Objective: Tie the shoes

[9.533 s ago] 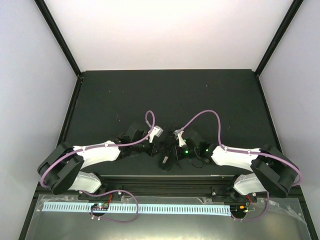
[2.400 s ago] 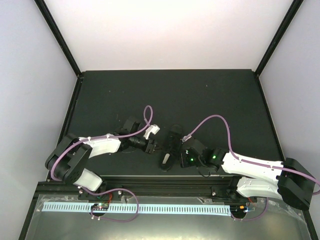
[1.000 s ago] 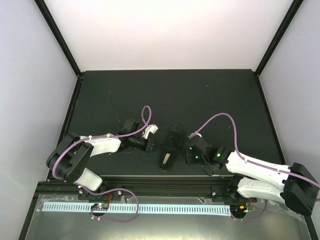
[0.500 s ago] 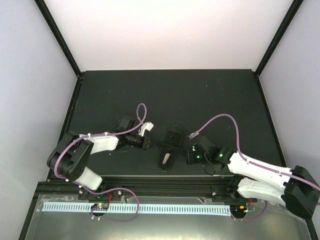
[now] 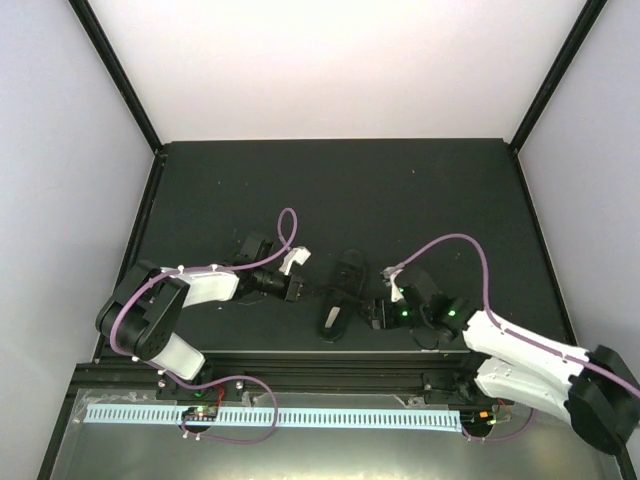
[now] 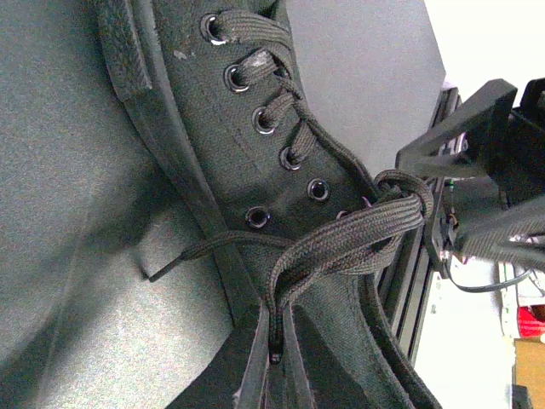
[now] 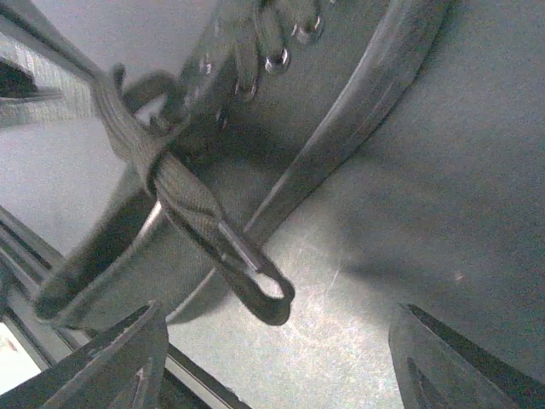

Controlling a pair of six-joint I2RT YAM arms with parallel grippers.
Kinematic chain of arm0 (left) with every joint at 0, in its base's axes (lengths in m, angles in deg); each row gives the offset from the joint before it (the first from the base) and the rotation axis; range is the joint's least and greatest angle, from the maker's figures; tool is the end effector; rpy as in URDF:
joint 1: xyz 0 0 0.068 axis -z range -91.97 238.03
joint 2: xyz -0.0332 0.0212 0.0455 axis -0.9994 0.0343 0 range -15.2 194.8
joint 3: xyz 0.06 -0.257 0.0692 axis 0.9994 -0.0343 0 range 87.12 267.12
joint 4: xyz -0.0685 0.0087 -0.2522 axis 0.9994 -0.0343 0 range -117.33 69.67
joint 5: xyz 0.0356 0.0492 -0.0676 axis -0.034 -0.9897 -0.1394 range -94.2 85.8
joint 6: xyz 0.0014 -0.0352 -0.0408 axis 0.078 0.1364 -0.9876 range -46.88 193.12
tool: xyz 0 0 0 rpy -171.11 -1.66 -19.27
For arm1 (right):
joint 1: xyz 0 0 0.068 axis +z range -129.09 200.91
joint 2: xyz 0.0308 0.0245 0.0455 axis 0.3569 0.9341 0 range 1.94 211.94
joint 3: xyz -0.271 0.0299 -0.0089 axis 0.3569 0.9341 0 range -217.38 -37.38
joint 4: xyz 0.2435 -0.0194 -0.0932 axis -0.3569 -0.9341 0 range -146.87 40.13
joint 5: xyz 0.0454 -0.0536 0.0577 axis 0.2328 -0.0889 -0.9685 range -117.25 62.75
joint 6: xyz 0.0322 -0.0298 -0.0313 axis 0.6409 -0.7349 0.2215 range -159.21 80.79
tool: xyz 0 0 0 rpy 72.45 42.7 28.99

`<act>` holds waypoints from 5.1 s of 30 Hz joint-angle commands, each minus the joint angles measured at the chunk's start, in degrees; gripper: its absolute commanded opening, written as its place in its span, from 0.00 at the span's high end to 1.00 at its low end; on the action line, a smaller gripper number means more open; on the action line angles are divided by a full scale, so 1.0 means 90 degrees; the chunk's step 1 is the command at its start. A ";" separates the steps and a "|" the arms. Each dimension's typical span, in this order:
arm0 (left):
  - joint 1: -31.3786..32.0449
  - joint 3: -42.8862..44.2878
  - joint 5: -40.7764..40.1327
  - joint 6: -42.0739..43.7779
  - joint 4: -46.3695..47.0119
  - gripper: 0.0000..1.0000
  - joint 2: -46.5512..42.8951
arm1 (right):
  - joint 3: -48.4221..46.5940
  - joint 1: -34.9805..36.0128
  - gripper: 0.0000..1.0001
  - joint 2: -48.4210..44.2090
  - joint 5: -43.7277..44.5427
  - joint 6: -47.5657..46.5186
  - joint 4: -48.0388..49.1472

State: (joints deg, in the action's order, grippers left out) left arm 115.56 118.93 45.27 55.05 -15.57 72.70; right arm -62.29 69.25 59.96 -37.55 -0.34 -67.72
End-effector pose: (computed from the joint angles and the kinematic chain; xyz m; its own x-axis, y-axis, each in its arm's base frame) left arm 0.2159 -0.1430 0.1317 -0.8820 0.2324 -0.4100 0.4712 0.4511 -0.7580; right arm 0.1196 0.1439 0.1692 -0.9103 -0.0940 -0.4031 -0.3065 0.8077 0.5036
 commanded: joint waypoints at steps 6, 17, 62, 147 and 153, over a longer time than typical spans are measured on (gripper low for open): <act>0.0055 0.0245 0.0203 0.0161 0.0107 0.95 0.0087 | 0.0779 -0.1359 0.28 -0.1114 -0.1270 0.0890 0.1387; 0.0068 0.0232 0.0200 0.0094 0.0204 0.94 0.0106 | 0.1051 -0.1382 0.51 0.0206 -0.1919 0.1914 0.3197; 0.0592 0.0284 0.0058 -0.0081 0.0592 0.47 -0.0189 | 0.1176 -0.2849 0.98 -0.0268 -0.1713 0.1244 0.2207; 0.0582 0.0713 -0.0807 -0.1144 0.1339 0.98 0.0507 | 0.0337 -0.1006 0.62 0.2050 -0.1439 -0.0422 0.3440; 0.0577 0.0717 -0.0842 -0.1176 0.1373 0.98 0.0483 | 0.0401 -0.0999 0.79 0.2089 -0.1407 -0.0406 0.3419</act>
State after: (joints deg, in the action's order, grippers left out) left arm 121.03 125.51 37.76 44.50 -4.38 77.50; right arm -58.16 59.85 78.41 -50.77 -3.66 -38.54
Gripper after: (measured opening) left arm 0.018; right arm 0.263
